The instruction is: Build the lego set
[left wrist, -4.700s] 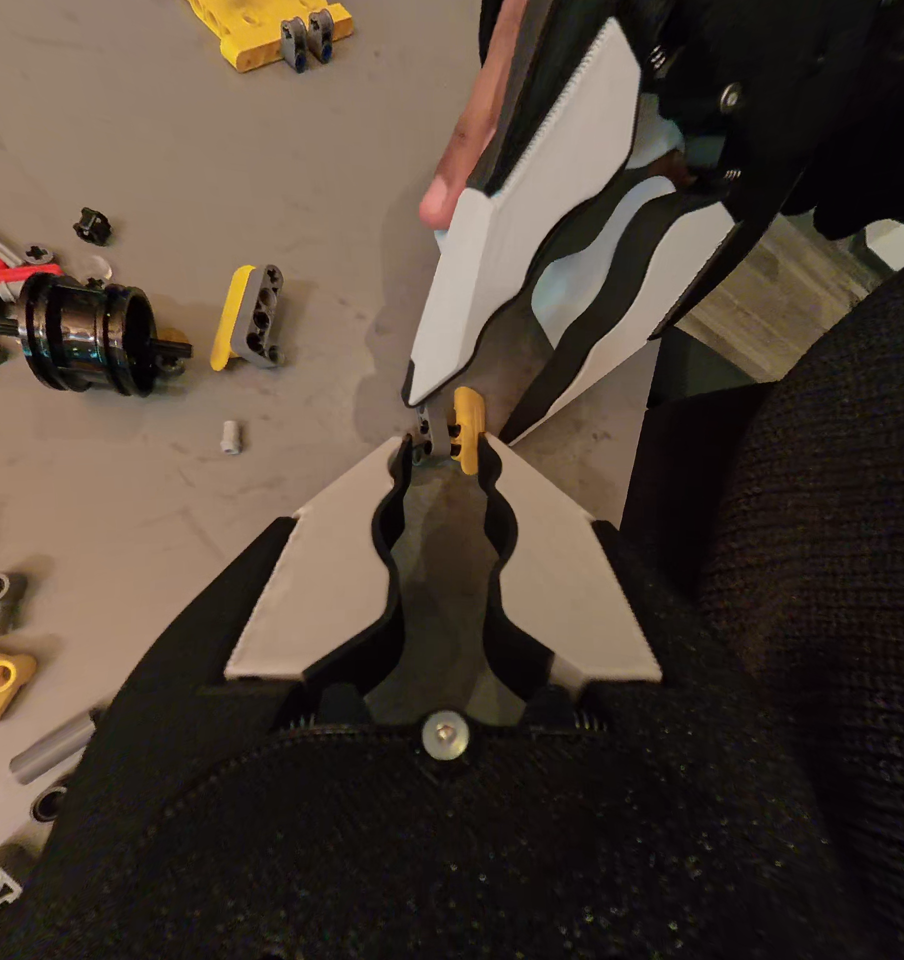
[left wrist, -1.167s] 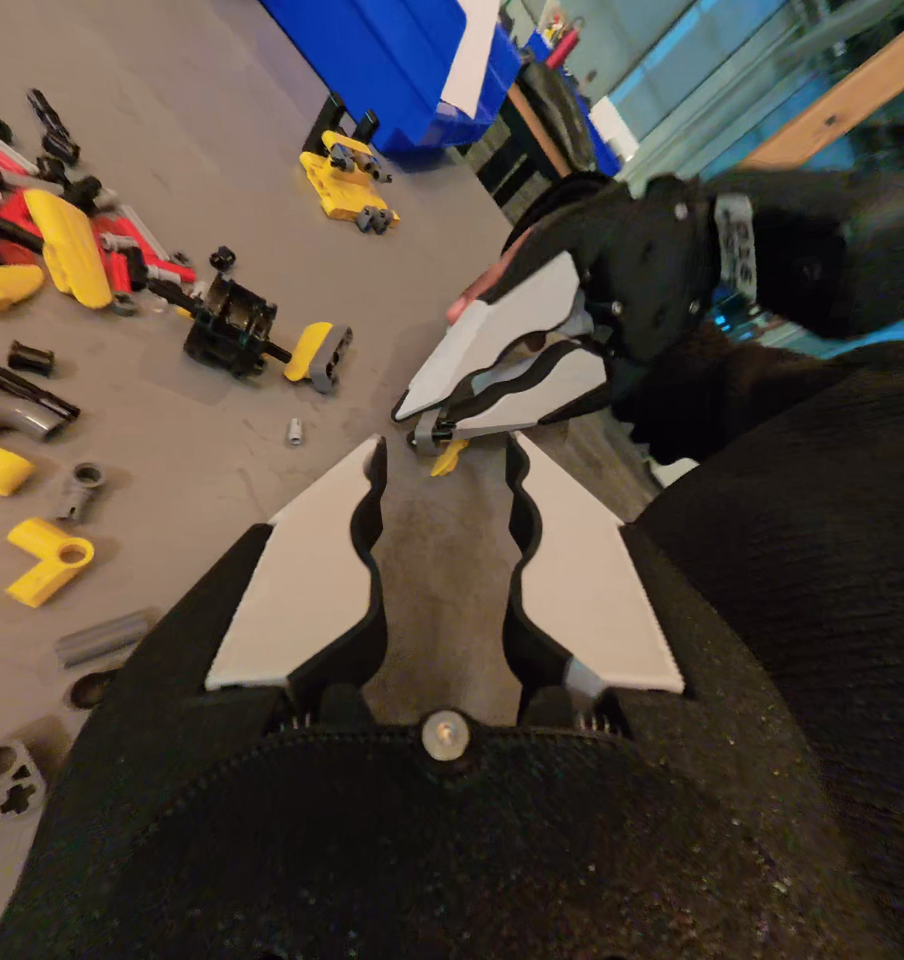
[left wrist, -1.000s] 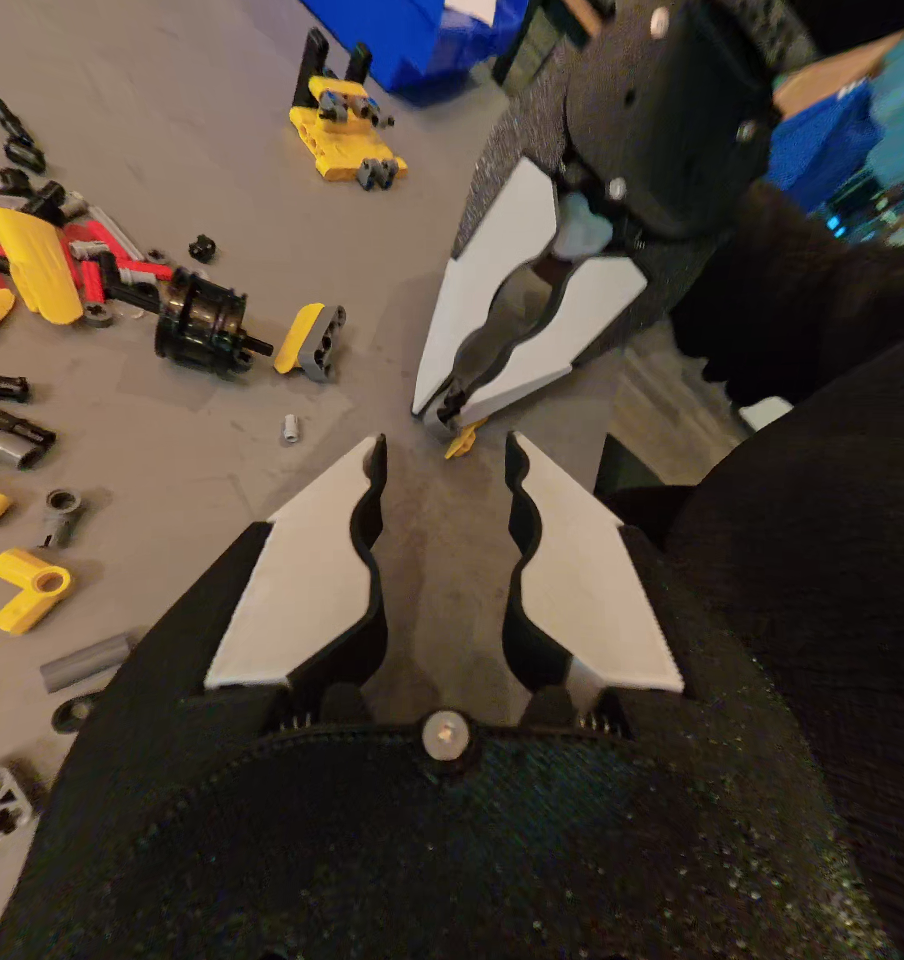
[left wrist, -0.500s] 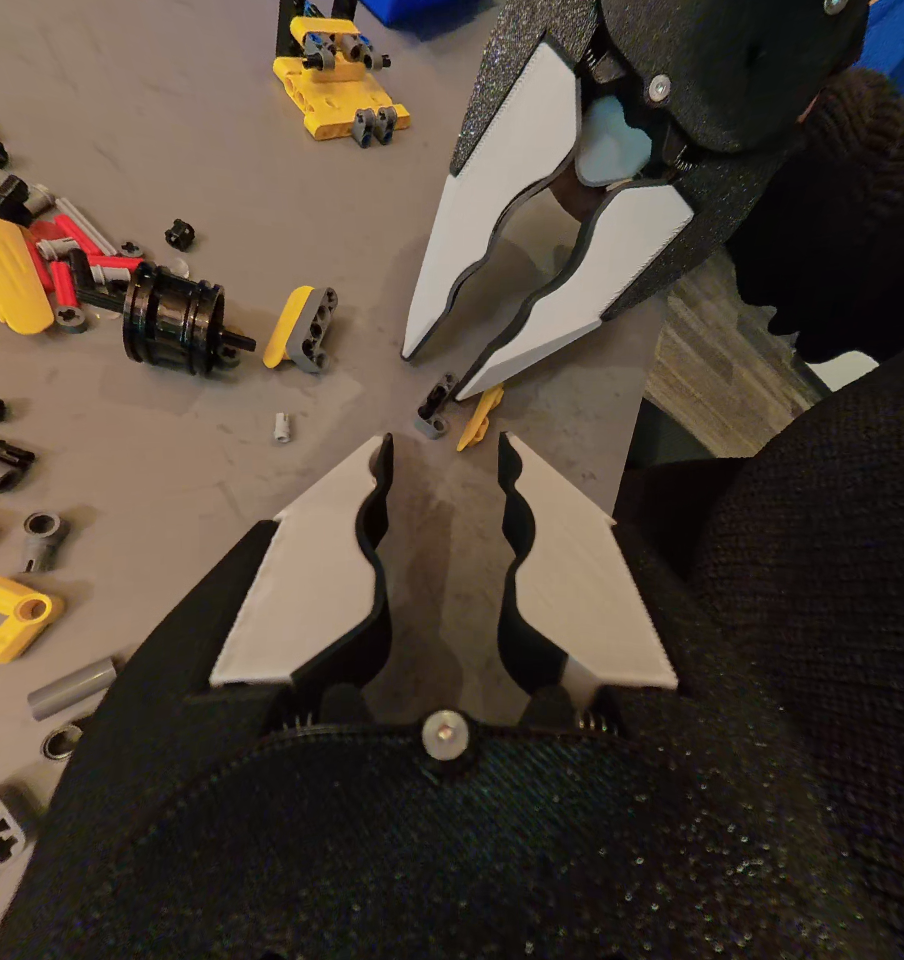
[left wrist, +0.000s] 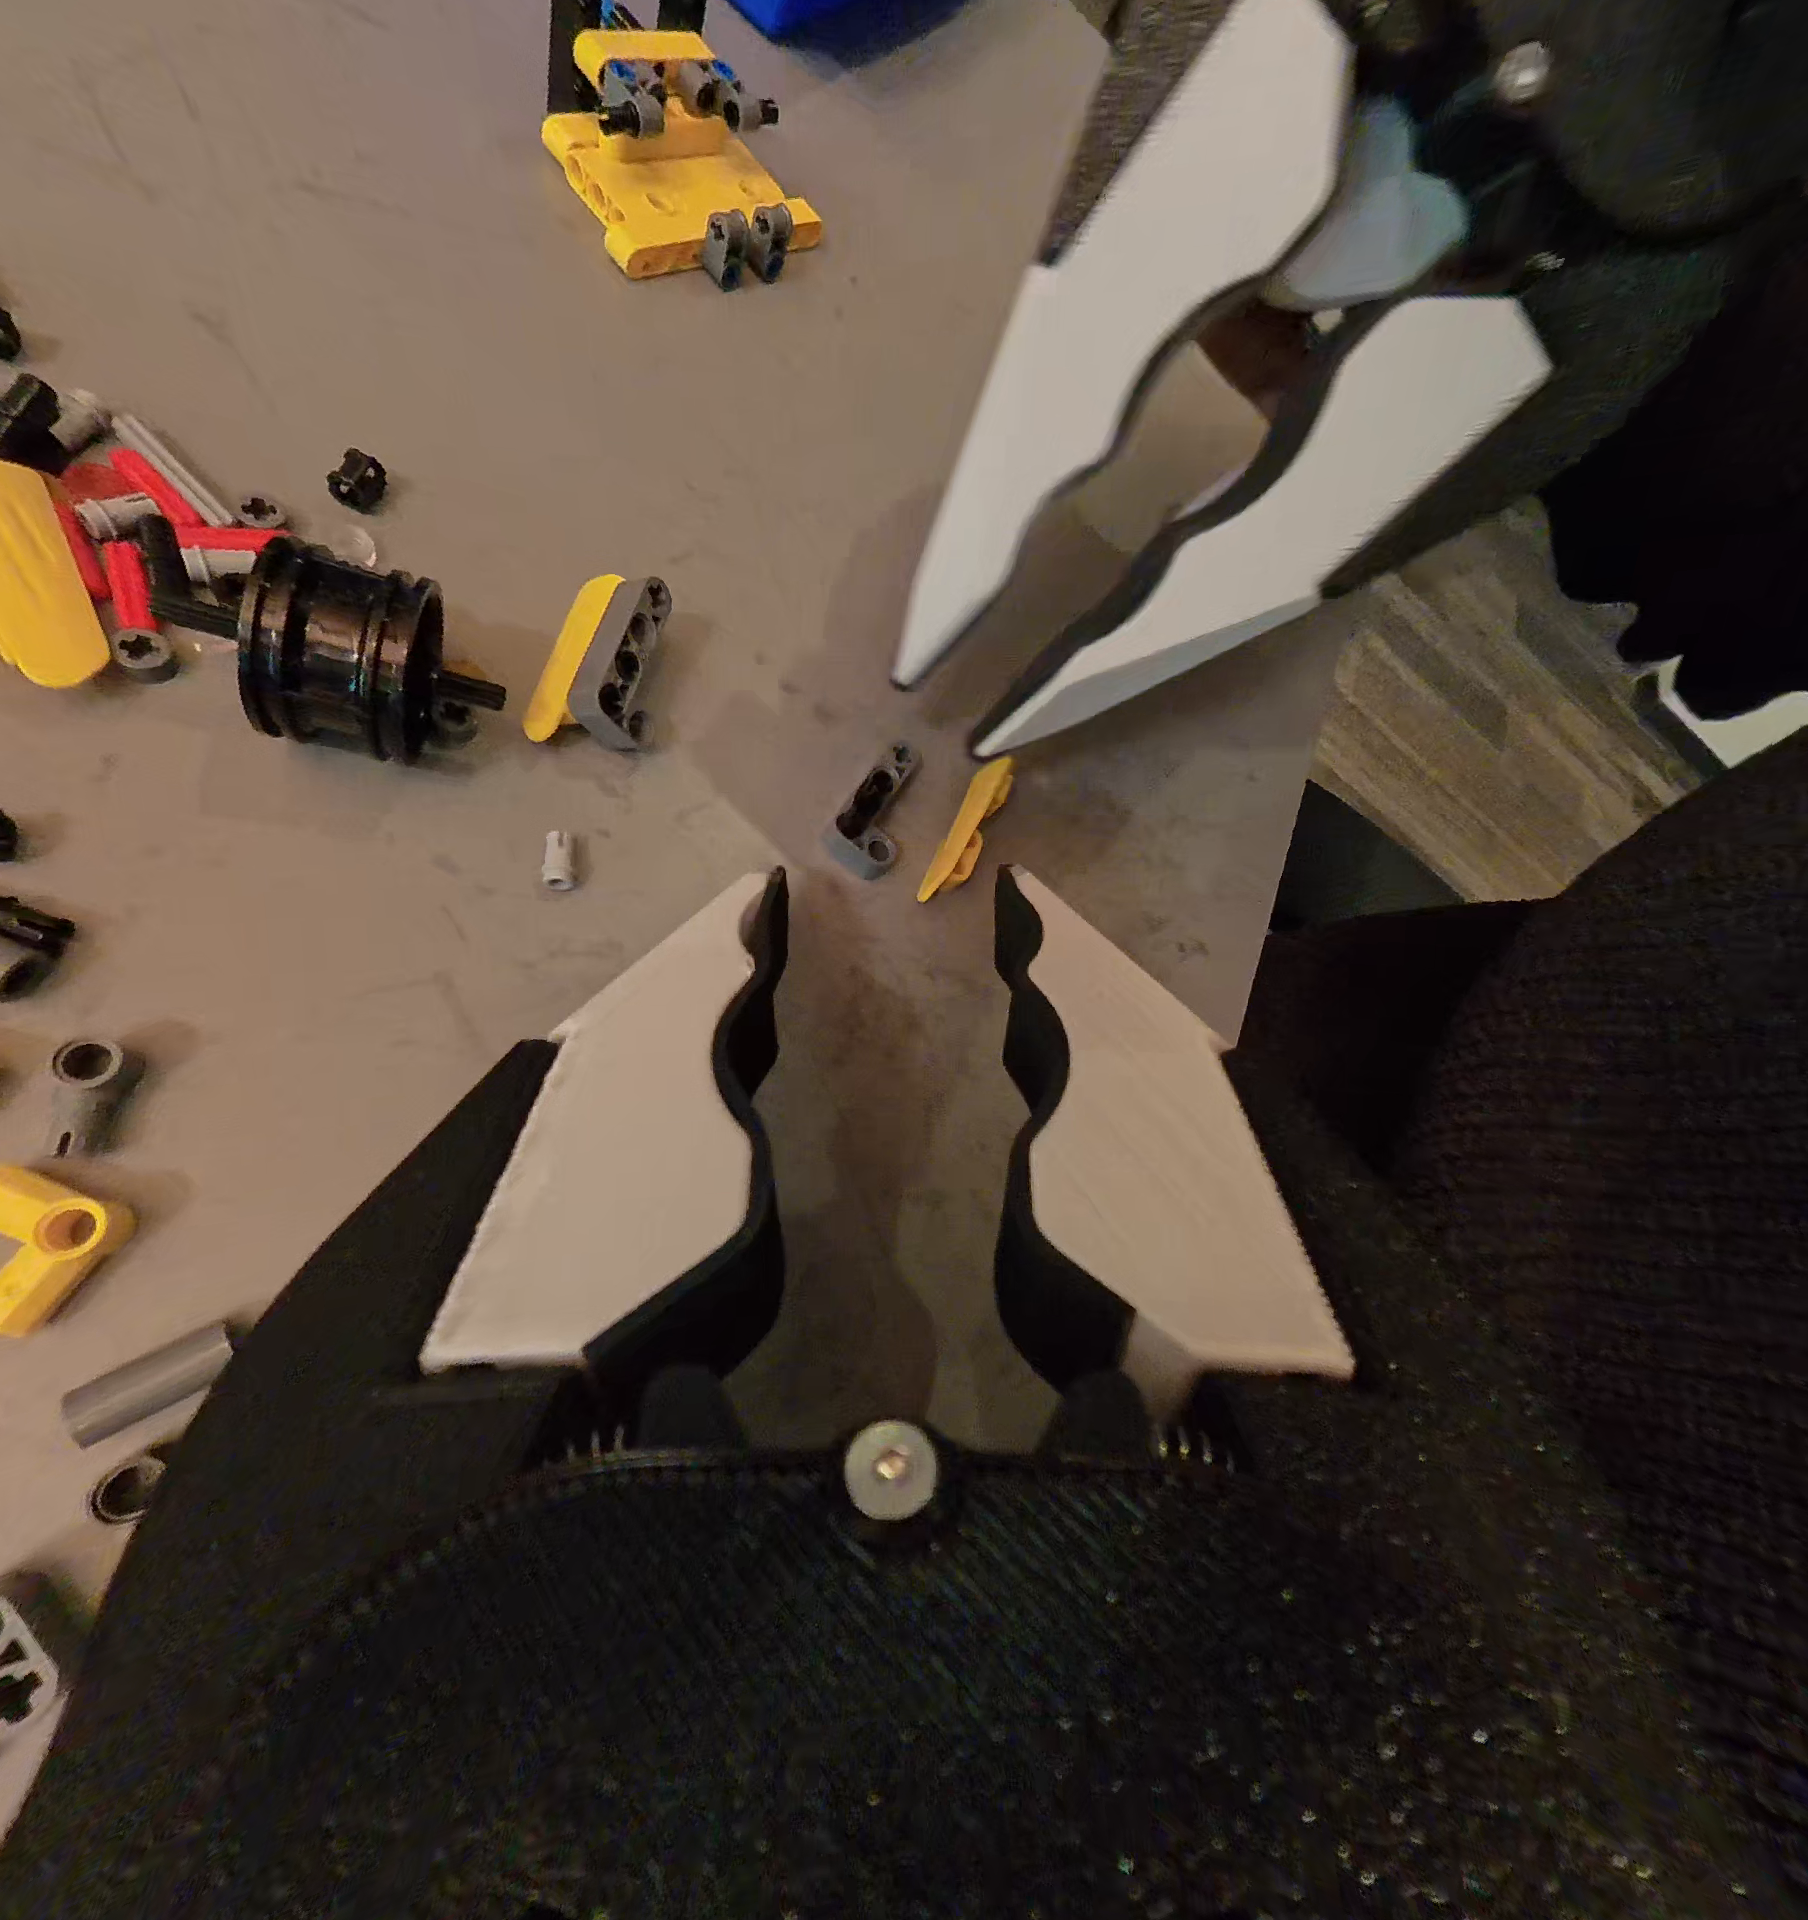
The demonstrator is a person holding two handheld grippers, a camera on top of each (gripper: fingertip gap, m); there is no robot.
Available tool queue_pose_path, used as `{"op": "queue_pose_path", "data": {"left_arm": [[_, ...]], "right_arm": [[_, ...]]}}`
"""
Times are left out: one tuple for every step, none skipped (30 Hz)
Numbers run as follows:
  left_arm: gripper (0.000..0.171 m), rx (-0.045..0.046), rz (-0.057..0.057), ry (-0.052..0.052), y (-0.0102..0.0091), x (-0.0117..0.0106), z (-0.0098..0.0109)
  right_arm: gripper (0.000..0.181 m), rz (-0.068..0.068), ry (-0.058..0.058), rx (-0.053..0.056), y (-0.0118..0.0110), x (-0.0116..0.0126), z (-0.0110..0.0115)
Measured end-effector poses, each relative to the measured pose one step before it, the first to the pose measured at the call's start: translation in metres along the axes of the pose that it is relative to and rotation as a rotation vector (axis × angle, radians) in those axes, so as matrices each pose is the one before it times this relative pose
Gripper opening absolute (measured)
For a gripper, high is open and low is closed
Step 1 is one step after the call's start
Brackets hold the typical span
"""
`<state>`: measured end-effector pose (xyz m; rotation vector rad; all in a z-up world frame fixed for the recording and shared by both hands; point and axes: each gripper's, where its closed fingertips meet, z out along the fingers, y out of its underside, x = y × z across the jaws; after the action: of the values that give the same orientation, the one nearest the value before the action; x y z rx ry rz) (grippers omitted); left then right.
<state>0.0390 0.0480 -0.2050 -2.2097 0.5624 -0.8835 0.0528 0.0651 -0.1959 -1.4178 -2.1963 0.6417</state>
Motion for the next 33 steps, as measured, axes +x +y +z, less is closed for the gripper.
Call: {"op": "queue_pose_path", "data": {"left_arm": [[0.037, -0.00340, 0.0020, -0.0019, 0.00046, -0.00007, 0.00042], [0.037, -0.00205, 0.0038, -0.0015, 0.00030, 0.00028, 0.00025], [0.037, -0.00047, 0.0049, -0.0022, 0.00008, 0.00025, 0.00009], [0.037, 0.00069, 0.0063, -0.0030, -0.00003, 0.00031, -0.00007], [0.037, 0.00094, 0.0072, -0.0027, -0.00002, 0.00041, -0.00002], [0.037, 0.00075, 0.0072, -0.0031, 0.00006, 0.00042, -0.00008], [0.037, 0.00136, 0.0071, -0.0041, -0.00004, 0.00039, -0.00015], [0.037, 0.00181, 0.0071, -0.0039, -0.00003, 0.00030, -0.00014], [0.037, 0.00138, 0.0061, -0.0029, -0.00002, 0.00039, -0.00020], [0.036, 0.00128, 0.0039, -0.0018, -0.00002, 0.00030, -0.00011], [0.036, 0.00238, 0.0007, 0.0001, -0.00018, 0.00008, -0.00033], [0.036, 0.00449, -0.0033, 0.0089, -0.00037, 0.00081, -0.00069], [0.037, 0.01004, -0.0093, 0.0205, -0.00116, 0.00156, -0.00147], [0.036, 0.01843, -0.0183, 0.0229, -0.00212, 0.00093, -0.00242], [0.036, 0.02564, -0.0237, 0.0236, -0.00300, 0.00032, -0.00325], [0.036, 0.02951, -0.0236, 0.0285, -0.00354, 0.00083, -0.00381], [0.035, 0.02999, -0.0230, 0.0239, -0.00360, 0.00039, -0.00383], [0.034, 0.02555, -0.0215, 0.0161, -0.00309, -0.00035, -0.00333], [0.034, 0.01716, -0.0173, 0.0120, -0.00192, -0.00036, -0.00267], [0.034, 0.01170, -0.0121, 0.0087, -0.00121, -0.00011, -0.00186], [0.033, 0.00864, -0.0065, 0.0042, -0.00079, -0.00009, -0.00134], [0.033, 0.00688, -0.0015, 0.0012, -0.00067, 0.00002, -0.00095], [0.033, 0.00492, 0.0007, -0.0016, -0.00057, -0.00007, -0.00053], [0.032, 0.00346, 0.0011, -0.0043, -0.00033, -0.00044, -0.00031], [0.031, 0.00073, 0.0006, -0.0031, -0.00004, -0.00024, 0.00001], [0.031, -0.00135, 0.0005, -0.0002, 0.00014, -0.00001, 0.00012], [0.031, -0.00198, 0.0003, 0.0018, 0.00031, 0.00029, 0.00019], [0.031, -0.00150, -0.0002, 0.0012, 0.00030, 0.00007, 0.00009], [0.031, -0.00148, 0.0000, 0.0023, 0.00023, 0.00032, 0.00014], [0.031, -0.00105, -0.0002, 0.0032, 0.00023, 0.00046, 0.00004], [0.031, 0.00030, -0.0013, 0.0000, 0.00008, -0.00002, -0.00016], [0.031, 0.00145, 0.0001, 0.0004, 0.00004, 0.00034, -0.00025], [0.031, 0.00190, -0.0004, 0.0007, 0.00011, 0.00038, -0.00031]], "right_arm": [[0.009, -0.0119, -0.0107, 0.0194, -0.00331, -0.00586, -0.00201], [0.007, -0.0111, -0.0060, 0.0033, -0.00131, -0.00509, 0.00016], [0.008, -0.0094, -0.0030, -0.0179, 0.00164, -0.00384, 0.00211], [0.009, -0.0081, 0.0001, -0.0311, 0.00351, -0.00255, 0.00356], [0.009, -0.0093, -0.0020, -0.0301, 0.00349, -0.00218, 0.00396], [0.009, -0.0088, -0.0033, -0.0225, 0.00251, -0.00169, 0.00395], [0.009, -0.0054, 0.0015, -0.0182, 0.00192, -0.00019, 0.00360], [0.009, -0.0033, -0.0016, -0.0172, 0.00176, -0.00001, 0.00292], [0.007, -0.0021, -0.0053, -0.0123, 0.00103, -0.00052, 0.00222], [0.007, 0.0016, -0.0042, -0.0066, 0.00008, -0.00007, 0.00114], [0.007, 0.0055, -0.0086, -0.0058, 0.00001, -0.00054, 0.00029], [0.007, 0.0082, -0.0130, -0.0081, 0.00038, -0.00108, -0.00024], [0.007, 0.0111, -0.0107, -0.0088, 0.00073, -0.00086, -0.00021], [0.007, 0.0105, -0.0120, -0.0122, 0.00158, -0.00132, 0.00008], [0.007, 0.0047, -0.0100, -0.0153, 0.00221, -0.00163, 0.00056], [0.007, -0.0025, 0.0027, -0.0021, 0.00020, -0.00027, 0.00006], [0.007, -0.0110, 0.0120, -0.0006, -0.00008, 0.00030, -0.00003], [0.007, -0.0165, 0.0188, -0.0010, -0.00025, 0.00061, -0.00010], [0.007, -0.0259, 0.0353, 0.0010, -0.00096, 0.00203, -0.00024], [0.007, -0.0428, 0.0452, 0.0030, -0.00138, 0.00155, -0.00001], [0.007, -0.0517, 0.0472, 0.0007, -0.00124, -0.00012, 0.00044], [0.007, -0.0537, 0.0527, -0.0070, -0.00092, -0.00023, 0.00014], [0.007, -0.0572, 0.0569, -0.0143, -0.00051, 0.00037, -0.00048], [0.007, -0.0570, 0.0542, -0.0166, -0.00036, 0.00000, -0.00062], [0.007, -0.0508, 0.0488, -0.0136, -0.00051, -0.00034, -0.00044], [0.007, -0.0371, 0.0388, -0.0092, -0.00020, -0.00056, -0.00035], [0.007, -0.0205, 0.0235, -0.0056, -0.00001, -0.00067, -0.00079], [0.008, 0.0013, 0.0036, 0.0007, -0.00014, -0.00140, -0.00132], [0.011, 0.0243, -0.0061, 0.0051, -0.00025, -0.00037, -0.00138], [0.017, 0.0363, -0.0142, 0.0072, -0.00033, 0.00004, -0.00155], [0.022, 0.0382, -0.0215, 0.0078, -0.00026, -0.00020, -0.00146], [0.023, 0.0340, -0.0207, 0.0037, 0.00007, -0.00001, -0.00108], [0.023, 0.0257, -0.0118, 0.0009, 0.00039, 0.00096, -0.00041]]}}
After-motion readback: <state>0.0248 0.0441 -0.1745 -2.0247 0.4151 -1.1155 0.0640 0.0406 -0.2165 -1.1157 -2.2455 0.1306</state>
